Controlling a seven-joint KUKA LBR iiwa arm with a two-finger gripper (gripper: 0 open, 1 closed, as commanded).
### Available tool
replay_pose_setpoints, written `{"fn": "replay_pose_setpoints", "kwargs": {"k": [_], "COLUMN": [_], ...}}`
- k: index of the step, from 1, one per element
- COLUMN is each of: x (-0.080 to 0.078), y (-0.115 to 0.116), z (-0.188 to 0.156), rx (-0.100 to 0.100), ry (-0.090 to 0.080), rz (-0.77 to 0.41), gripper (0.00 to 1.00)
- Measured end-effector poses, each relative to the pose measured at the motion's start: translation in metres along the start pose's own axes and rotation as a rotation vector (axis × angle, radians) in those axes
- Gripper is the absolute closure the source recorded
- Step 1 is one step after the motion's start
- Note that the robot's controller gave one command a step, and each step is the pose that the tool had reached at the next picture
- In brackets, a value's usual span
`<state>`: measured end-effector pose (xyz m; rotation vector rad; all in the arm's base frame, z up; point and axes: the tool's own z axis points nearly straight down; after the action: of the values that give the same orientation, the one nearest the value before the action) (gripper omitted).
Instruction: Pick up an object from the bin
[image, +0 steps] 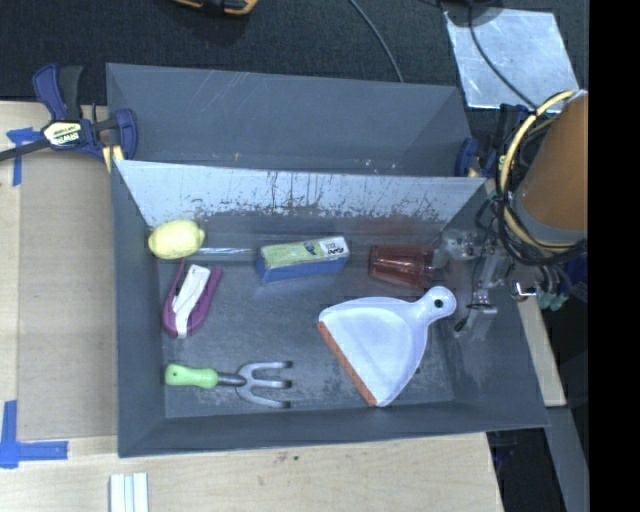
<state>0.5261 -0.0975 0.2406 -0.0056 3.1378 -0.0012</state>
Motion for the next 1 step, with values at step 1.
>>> {"fn": "replay_pose_setpoints", "kwargs": {"k": [1], "x": [0.0000], "y": [0.0000], "z": [0.0000], "rx": [0.000], "ry": [0.000], "rz": [0.000], "gripper": [0.00]}}
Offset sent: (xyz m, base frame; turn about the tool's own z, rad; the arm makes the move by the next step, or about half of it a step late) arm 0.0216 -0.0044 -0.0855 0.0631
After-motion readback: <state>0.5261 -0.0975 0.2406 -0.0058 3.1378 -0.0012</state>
